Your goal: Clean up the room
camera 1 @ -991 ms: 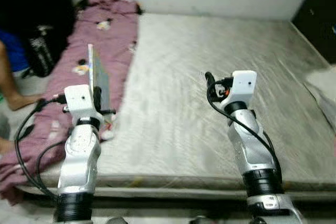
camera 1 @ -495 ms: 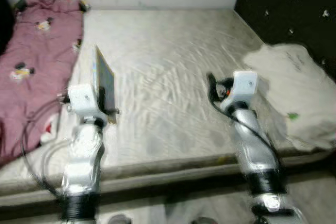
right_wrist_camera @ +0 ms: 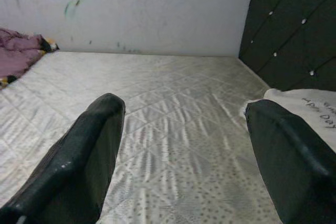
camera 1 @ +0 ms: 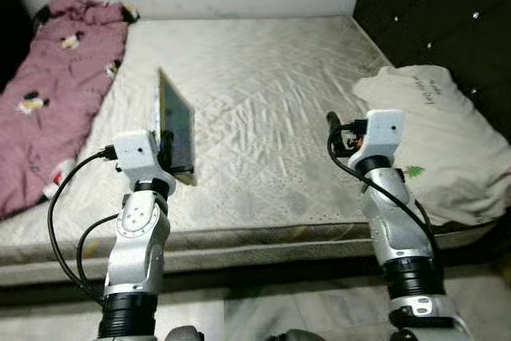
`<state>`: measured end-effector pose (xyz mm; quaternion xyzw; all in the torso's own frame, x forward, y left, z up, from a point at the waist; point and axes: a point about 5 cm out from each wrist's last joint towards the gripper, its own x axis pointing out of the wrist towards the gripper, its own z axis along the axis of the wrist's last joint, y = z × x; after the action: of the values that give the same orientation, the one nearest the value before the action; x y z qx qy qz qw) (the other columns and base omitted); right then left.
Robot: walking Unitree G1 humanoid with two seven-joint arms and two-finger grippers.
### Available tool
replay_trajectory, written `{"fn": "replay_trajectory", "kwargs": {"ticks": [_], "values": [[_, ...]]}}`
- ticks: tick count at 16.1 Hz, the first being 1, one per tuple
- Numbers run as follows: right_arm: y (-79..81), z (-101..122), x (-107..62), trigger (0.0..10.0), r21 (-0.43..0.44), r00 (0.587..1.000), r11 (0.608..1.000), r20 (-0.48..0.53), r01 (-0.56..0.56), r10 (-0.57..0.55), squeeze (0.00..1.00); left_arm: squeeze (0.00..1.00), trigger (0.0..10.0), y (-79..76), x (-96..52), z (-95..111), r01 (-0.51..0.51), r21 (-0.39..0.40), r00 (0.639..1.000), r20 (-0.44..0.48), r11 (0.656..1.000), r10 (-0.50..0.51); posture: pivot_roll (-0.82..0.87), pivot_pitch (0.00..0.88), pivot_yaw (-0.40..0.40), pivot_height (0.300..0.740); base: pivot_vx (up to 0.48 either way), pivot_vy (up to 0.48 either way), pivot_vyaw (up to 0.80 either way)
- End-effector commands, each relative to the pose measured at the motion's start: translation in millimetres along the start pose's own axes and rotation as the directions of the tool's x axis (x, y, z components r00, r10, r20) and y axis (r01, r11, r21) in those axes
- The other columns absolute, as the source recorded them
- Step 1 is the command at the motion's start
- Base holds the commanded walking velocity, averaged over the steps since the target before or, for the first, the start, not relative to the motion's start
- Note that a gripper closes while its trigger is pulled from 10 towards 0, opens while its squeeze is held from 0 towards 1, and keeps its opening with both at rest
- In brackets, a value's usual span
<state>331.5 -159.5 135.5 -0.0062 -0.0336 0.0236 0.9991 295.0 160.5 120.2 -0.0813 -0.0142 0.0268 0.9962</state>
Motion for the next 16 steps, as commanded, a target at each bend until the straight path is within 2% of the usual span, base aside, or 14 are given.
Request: {"fn": "replay_trajectory", "kwargs": {"ticks": [1,13,16], "values": [[5.9,4.3,1.8,10.0,-0.001,1.000,1.000,0.018,-0.023,0.023,0.00,0.00,10.0,2.4,1.0,14.3,0.006,0.006,0.997,0.073,1.000,-0.006,-0.03,0.000,-0.016,0.740,0.251,0.000,0.00],[3.7,4.7,3.4,10.0,-0.008,1.000,1.000,0.026,-0.017,0.017,0.00,0.00,10.0,2.8,0.9,13.5,0.017,0.008,0.997,0.071,1.000,-0.018,-0.02,0.000,-0.012,0.740,0.301,0.000,0.00],[2.8,4.3,4.1,10.0,-0.014,1.000,1.000,0.026,-0.013,0.013,0.00,0.00,10.0,3.1,3.7,11.0,-0.045,0.014,0.998,0.054,0.999,0.044,-0.02,0.000,-0.012,0.740,0.081,0.000,0.00]]}}
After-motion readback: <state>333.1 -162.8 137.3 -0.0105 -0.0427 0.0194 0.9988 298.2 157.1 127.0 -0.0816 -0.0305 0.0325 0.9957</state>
